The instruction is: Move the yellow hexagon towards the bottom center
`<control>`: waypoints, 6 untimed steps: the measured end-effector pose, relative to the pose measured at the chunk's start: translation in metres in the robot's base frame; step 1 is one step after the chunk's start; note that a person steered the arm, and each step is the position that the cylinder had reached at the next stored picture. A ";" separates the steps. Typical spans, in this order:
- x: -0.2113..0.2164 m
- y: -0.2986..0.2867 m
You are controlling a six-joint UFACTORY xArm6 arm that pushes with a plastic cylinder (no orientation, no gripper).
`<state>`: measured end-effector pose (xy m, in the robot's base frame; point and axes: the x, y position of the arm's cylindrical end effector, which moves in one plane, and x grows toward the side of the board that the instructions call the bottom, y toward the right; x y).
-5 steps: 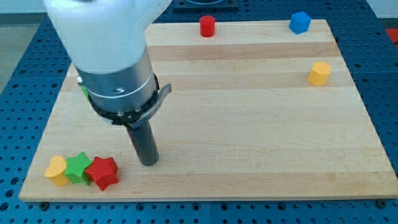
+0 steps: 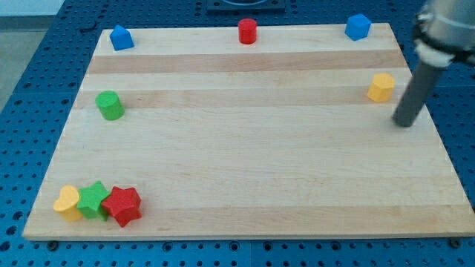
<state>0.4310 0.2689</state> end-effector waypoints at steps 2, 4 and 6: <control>-0.068 0.006; -0.063 -0.109; -0.097 -0.097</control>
<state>0.3340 0.1723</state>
